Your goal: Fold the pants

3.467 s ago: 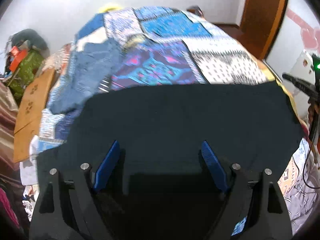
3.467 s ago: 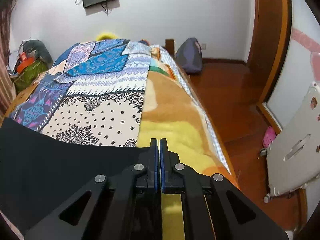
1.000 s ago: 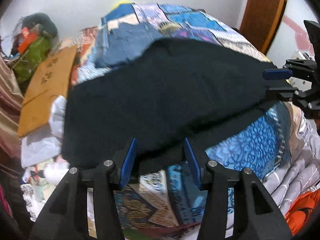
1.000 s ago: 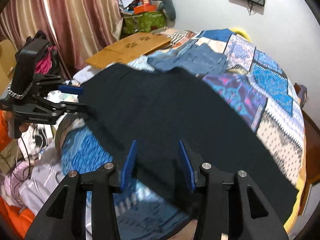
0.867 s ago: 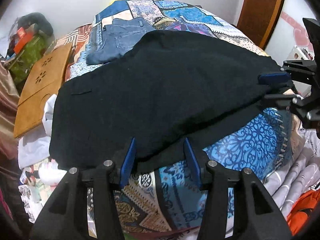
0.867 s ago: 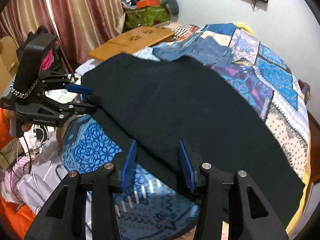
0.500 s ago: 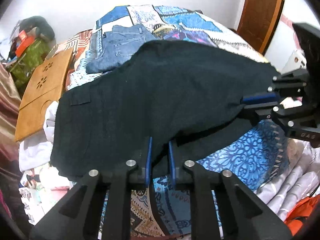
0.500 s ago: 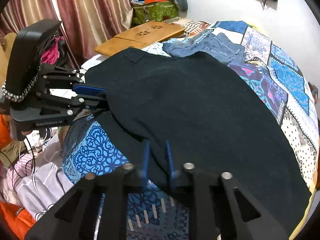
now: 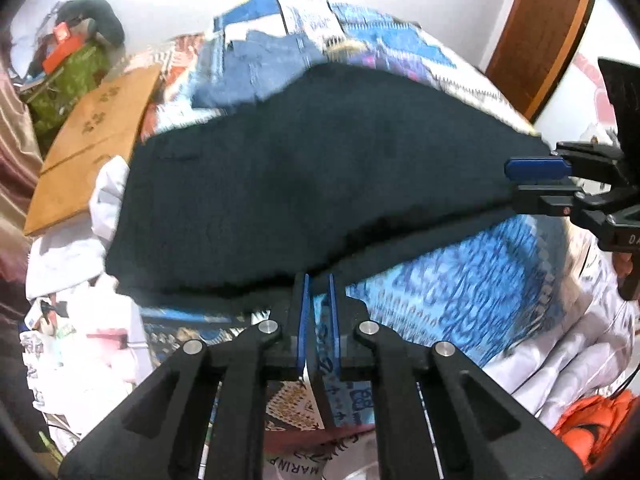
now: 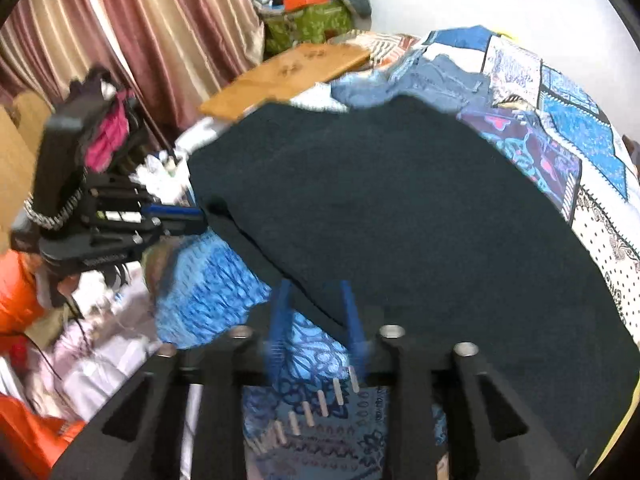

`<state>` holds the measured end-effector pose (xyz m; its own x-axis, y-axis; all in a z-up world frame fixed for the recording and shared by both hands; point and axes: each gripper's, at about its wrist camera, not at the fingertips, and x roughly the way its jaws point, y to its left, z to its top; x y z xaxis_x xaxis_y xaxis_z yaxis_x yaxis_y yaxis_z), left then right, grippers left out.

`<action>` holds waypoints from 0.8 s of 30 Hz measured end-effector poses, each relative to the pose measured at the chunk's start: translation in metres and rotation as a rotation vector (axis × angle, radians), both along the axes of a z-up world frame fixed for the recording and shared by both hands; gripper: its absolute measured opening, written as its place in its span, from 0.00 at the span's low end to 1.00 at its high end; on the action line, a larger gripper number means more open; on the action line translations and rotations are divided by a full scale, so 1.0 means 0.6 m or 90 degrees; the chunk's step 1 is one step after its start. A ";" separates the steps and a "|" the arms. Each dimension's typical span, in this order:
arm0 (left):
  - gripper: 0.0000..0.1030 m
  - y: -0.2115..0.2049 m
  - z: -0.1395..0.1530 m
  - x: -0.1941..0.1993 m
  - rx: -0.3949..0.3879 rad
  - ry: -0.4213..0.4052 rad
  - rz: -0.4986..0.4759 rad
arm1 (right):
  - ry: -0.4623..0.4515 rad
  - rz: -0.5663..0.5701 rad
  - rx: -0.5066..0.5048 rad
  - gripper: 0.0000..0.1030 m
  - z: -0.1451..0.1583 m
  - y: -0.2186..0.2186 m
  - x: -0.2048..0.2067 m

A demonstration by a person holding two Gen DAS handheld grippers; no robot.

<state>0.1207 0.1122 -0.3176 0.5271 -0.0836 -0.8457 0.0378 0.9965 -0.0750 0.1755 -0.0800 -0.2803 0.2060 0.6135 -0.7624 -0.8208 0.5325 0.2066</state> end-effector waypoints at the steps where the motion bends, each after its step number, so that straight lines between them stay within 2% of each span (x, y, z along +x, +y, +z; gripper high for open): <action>1: 0.08 0.002 0.013 0.002 -0.005 -0.012 0.004 | -0.007 -0.006 0.013 0.38 0.007 -0.003 0.001; 4: 0.23 0.007 0.049 0.026 -0.014 -0.048 0.032 | -0.028 -0.046 0.046 0.38 0.024 -0.015 0.014; 5: 0.32 0.008 0.051 0.034 -0.012 -0.052 0.039 | -0.030 -0.064 0.049 0.38 0.022 -0.017 0.023; 6: 0.37 0.006 0.051 0.046 -0.006 -0.057 0.048 | -0.030 -0.088 0.043 0.39 0.014 -0.020 0.035; 10: 0.37 -0.009 0.007 0.076 -0.026 -0.011 0.049 | 0.011 -0.154 -0.009 0.38 -0.049 -0.039 0.066; 11: 0.38 -0.014 -0.009 0.078 -0.021 0.004 0.046 | 0.022 -0.157 -0.012 0.39 -0.058 -0.046 0.068; 12: 0.39 -0.021 -0.026 0.077 -0.008 0.019 0.043 | 0.015 -0.158 0.012 0.39 -0.063 -0.065 0.059; 14: 0.45 -0.024 -0.040 0.064 0.009 0.004 0.053 | 0.009 -0.162 0.013 0.39 -0.062 -0.084 0.046; 15: 0.48 -0.023 -0.040 0.061 0.014 0.002 0.058 | 0.011 -0.166 0.017 0.38 -0.059 -0.098 0.041; 19: 0.48 -0.025 -0.018 0.065 0.037 0.026 0.035 | 0.039 -0.200 0.048 0.38 -0.044 -0.159 0.047; 21: 0.48 -0.032 0.005 0.071 0.051 0.021 0.027 | 0.034 -0.248 0.060 0.39 -0.034 -0.212 0.048; 24: 0.50 -0.052 0.045 0.094 0.043 -0.002 0.018 | 0.023 -0.323 0.081 0.41 -0.023 -0.292 0.050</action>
<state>0.1770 0.0812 -0.2908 0.5315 -0.0108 -0.8470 0.0097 0.9999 -0.0067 0.2056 -0.2553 -0.2942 0.4767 0.5311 -0.7005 -0.4572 0.8304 0.3185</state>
